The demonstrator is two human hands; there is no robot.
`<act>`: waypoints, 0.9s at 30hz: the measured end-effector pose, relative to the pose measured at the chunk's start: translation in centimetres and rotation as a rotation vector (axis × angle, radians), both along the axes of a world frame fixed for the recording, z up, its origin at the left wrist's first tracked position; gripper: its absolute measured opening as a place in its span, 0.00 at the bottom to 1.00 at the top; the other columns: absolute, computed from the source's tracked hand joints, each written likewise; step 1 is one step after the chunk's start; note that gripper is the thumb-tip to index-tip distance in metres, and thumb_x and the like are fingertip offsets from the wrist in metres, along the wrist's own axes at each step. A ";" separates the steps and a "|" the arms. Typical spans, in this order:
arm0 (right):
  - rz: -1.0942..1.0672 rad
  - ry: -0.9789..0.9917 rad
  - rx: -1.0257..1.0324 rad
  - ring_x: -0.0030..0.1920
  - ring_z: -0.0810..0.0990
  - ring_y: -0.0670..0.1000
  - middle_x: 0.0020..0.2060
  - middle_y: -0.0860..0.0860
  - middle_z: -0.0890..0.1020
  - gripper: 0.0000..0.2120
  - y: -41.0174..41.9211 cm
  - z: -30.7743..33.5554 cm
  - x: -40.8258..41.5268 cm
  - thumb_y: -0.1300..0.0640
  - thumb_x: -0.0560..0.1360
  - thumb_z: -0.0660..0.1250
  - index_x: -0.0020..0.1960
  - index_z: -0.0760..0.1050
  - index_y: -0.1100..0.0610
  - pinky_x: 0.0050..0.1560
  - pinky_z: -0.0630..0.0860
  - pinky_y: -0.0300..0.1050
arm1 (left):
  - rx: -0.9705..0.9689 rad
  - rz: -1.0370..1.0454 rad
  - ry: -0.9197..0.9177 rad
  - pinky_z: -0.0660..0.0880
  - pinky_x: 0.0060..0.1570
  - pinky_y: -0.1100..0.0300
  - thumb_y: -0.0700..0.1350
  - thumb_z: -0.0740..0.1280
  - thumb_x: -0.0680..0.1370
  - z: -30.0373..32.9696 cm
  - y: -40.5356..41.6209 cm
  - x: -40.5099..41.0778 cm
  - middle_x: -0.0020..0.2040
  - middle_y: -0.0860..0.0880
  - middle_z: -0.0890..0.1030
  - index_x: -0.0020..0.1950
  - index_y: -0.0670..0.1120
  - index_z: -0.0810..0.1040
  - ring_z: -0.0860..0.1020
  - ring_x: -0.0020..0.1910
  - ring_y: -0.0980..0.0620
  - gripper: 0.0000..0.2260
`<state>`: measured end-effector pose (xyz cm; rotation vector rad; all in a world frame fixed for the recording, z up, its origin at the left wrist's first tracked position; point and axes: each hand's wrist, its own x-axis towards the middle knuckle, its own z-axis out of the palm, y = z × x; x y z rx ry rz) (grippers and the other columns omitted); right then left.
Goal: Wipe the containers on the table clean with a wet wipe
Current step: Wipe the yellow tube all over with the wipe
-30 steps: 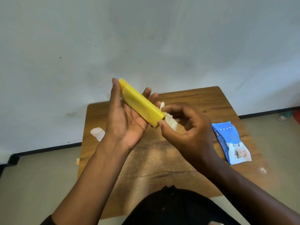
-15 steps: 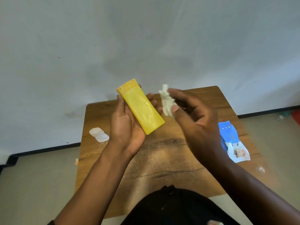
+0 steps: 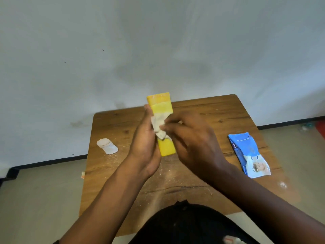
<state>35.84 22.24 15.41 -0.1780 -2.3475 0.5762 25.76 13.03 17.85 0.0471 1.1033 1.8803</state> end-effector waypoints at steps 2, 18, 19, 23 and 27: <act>-0.067 0.034 -0.048 0.52 0.82 0.57 0.51 0.56 0.83 0.08 1.1 1.1 -0.9 0.65 0.77 0.73 0.55 0.86 0.61 0.52 0.76 0.46 | -0.028 -0.027 0.012 0.83 0.45 0.55 0.60 0.52 0.86 -0.1 0.1 0.6 0.51 0.44 0.86 0.65 0.45 0.80 0.86 0.48 0.49 0.25; 0.123 -0.045 0.058 0.50 0.79 0.54 0.53 0.58 0.83 0.13 -2.5 -2.4 2.5 0.61 0.86 0.62 0.61 0.84 0.63 0.50 0.76 0.47 | -0.013 -0.022 0.014 0.76 0.51 0.49 0.63 0.51 0.85 0.5 -0.3 -1.1 0.50 0.42 0.81 0.67 0.46 0.79 0.78 0.46 0.46 0.28; 0.113 -0.038 0.066 0.50 0.79 0.54 0.53 0.58 0.83 0.12 -2.2 -2.3 2.3 0.62 0.85 0.64 0.61 0.84 0.63 0.50 0.76 0.47 | -0.021 -0.025 0.014 0.76 0.50 0.50 0.63 0.51 0.85 0.5 -0.2 -1.0 0.50 0.42 0.81 0.68 0.45 0.78 0.78 0.45 0.46 0.28; -0.062 0.058 0.026 0.48 0.81 0.58 0.49 0.60 0.83 0.09 -0.2 -0.4 0.3 0.67 0.79 0.72 0.59 0.85 0.64 0.48 0.77 0.51 | -0.101 -0.086 0.080 0.81 0.46 0.54 0.60 0.52 0.86 0.1 0.0 0.3 0.51 0.43 0.84 0.68 0.43 0.79 0.84 0.46 0.48 0.26; -0.167 0.165 -0.044 0.47 0.82 0.59 0.48 0.60 0.82 0.10 1.7 1.5 -1.0 0.68 0.78 0.72 0.58 0.85 0.64 0.45 0.78 0.50 | -0.170 -0.106 0.205 0.83 0.42 0.57 0.54 0.54 0.87 -0.1 0.1 1.4 0.51 0.46 0.87 0.69 0.47 0.79 0.86 0.47 0.51 0.19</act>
